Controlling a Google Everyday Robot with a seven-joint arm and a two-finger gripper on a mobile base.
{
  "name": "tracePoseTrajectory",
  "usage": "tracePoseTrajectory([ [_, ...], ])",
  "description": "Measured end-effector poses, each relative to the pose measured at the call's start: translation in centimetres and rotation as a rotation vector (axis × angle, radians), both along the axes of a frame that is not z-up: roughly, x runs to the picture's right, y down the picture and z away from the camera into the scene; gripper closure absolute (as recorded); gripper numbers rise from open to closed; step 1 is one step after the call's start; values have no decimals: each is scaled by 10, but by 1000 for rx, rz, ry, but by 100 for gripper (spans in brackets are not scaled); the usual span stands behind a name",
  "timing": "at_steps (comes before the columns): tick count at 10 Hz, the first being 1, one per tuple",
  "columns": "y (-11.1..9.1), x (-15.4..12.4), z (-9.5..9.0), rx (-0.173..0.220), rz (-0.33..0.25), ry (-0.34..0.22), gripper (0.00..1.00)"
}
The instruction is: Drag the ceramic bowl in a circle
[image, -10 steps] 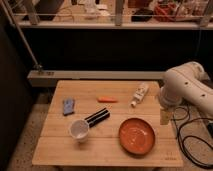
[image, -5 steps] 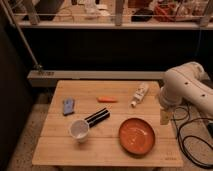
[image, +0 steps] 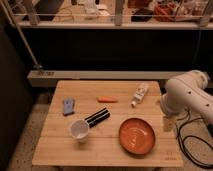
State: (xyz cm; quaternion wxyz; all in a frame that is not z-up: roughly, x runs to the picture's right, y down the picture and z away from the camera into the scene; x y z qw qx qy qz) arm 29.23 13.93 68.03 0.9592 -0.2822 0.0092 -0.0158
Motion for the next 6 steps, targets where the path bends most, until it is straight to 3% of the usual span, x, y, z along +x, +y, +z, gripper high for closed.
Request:
tracePoseTrajectory([
  [6, 31, 4, 7, 4, -74, -53, 20],
])
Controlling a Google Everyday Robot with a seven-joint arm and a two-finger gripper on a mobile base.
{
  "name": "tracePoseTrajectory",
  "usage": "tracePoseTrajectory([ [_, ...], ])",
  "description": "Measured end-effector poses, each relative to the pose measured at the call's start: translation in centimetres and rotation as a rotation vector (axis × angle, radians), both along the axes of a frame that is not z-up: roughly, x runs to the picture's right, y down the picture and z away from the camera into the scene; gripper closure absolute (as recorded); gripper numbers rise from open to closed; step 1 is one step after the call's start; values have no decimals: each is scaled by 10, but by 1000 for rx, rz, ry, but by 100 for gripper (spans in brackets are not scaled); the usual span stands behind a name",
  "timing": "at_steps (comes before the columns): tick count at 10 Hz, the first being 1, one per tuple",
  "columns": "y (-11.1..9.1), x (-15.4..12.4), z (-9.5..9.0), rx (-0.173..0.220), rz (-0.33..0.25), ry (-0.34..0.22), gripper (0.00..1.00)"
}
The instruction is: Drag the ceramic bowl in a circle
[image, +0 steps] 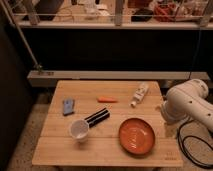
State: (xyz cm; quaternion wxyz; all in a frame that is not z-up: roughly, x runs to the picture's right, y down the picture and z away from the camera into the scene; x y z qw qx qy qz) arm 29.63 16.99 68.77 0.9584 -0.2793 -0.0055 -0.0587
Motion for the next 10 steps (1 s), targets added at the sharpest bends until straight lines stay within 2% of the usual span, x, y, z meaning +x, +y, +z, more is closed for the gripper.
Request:
tracePoseTrajectory([
  [3, 5, -3, 1, 4, -28, -18, 20],
  [4, 14, -4, 5, 1, -37, -28, 20],
  [7, 26, -11, 17, 1, -77, -58, 20],
  [10, 32, -12, 20, -3, -85, -75, 20],
])
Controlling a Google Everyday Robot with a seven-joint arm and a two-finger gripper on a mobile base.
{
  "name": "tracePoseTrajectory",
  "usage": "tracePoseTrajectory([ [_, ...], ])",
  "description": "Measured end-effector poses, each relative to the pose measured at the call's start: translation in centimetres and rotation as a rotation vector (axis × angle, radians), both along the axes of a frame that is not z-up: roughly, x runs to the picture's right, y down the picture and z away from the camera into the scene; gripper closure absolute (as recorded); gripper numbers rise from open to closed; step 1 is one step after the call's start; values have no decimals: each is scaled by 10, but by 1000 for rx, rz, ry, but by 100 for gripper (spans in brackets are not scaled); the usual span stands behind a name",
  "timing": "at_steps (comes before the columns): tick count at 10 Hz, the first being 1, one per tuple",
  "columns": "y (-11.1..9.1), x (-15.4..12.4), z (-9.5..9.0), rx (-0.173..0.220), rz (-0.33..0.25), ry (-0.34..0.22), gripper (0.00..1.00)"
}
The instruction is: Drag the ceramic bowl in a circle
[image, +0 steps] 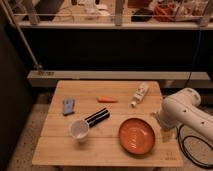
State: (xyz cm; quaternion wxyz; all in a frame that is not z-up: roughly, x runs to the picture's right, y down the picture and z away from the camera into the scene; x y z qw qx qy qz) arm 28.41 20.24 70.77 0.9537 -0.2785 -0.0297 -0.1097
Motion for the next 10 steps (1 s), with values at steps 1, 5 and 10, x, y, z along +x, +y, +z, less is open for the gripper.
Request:
tracePoseTrajectory([
  [1, 9, -2, 8, -5, -13, -14, 20],
  [5, 17, -7, 15, -11, -37, -42, 20],
  [10, 36, -10, 31, -22, -70, -79, 20],
])
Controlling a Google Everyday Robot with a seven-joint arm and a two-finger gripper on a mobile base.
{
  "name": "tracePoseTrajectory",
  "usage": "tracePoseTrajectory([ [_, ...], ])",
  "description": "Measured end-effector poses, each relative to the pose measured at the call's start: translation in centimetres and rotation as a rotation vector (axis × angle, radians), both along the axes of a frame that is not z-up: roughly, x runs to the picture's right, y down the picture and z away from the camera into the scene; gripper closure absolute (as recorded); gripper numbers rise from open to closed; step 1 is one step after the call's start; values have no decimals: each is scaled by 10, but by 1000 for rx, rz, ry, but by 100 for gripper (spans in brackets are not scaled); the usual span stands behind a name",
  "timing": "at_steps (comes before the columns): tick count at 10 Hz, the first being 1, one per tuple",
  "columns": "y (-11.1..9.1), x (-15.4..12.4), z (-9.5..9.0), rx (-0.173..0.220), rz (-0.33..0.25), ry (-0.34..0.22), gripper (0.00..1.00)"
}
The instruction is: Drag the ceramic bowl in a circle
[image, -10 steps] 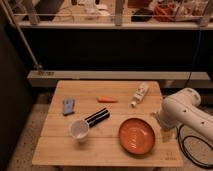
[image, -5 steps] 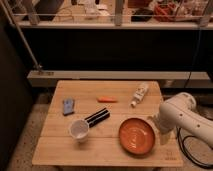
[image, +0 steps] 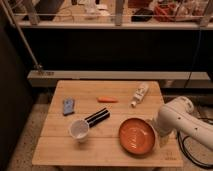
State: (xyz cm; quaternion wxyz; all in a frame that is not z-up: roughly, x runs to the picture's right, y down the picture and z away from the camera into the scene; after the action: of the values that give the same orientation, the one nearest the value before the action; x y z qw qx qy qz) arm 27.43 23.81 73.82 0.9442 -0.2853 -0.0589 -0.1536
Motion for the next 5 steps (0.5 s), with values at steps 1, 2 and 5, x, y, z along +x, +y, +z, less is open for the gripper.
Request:
tracePoseTrajectory([
  [1, 2, 1, 0, -3, -3, -6, 20],
  [2, 6, 3, 1, -5, -5, -8, 20],
  [5, 16, 3, 7, -14, -30, -32, 20],
])
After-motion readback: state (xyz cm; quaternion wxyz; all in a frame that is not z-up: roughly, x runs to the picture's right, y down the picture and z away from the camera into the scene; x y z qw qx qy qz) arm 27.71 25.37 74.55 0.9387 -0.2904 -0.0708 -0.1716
